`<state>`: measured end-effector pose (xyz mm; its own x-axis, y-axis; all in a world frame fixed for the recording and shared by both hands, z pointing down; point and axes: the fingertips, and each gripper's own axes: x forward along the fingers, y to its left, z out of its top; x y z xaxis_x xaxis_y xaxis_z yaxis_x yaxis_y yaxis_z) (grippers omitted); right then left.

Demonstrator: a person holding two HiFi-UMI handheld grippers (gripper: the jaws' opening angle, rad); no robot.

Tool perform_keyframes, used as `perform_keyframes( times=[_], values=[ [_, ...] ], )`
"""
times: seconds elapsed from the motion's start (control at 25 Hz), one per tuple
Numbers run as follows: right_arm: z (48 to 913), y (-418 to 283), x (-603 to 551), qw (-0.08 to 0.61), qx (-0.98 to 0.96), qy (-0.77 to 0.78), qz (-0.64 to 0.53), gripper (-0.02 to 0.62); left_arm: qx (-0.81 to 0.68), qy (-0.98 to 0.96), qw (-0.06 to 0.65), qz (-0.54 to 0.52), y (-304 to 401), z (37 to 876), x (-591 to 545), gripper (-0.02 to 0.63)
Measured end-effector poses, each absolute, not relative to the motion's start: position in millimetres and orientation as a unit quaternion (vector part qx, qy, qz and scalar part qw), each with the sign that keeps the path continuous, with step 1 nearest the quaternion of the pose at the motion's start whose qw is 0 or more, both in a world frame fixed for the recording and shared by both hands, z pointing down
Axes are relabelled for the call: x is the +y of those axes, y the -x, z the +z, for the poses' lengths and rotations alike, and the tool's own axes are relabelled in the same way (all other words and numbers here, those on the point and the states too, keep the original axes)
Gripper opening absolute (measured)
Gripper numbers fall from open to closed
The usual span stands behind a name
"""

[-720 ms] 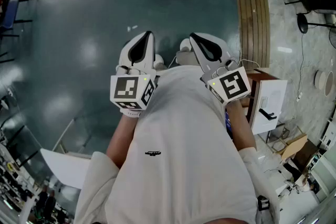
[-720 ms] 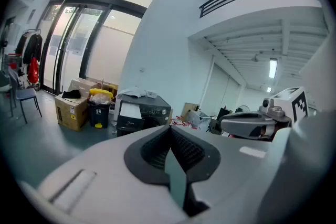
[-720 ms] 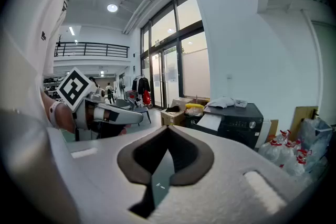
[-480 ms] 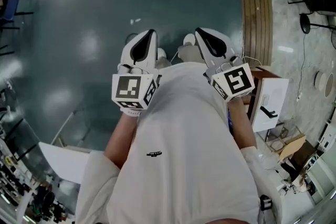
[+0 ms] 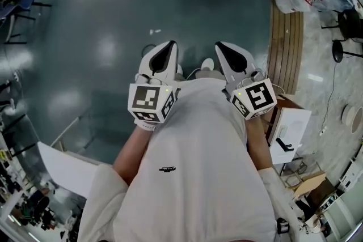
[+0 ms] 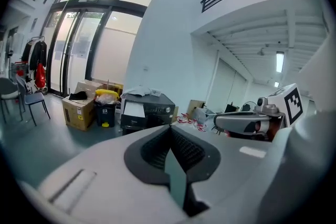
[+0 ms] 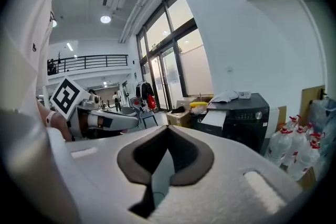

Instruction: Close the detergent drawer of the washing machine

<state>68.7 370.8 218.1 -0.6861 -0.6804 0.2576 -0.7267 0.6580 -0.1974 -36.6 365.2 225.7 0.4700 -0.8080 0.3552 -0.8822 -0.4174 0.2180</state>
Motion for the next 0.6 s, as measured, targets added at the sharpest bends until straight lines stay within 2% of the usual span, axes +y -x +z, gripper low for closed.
perform_keyframes(
  times=[0.32,0.6],
  values=[
    [228,-141,349,0.052,-0.896,-0.408,0.167,0.003,-0.507,-0.837,0.178,0.105,-33,220,337,0.016],
    [238,-166,343,0.076,-0.91,-0.376,0.157,0.003,-0.526,-0.821,0.185,0.126,-60,224,328,0.016]
  ],
)
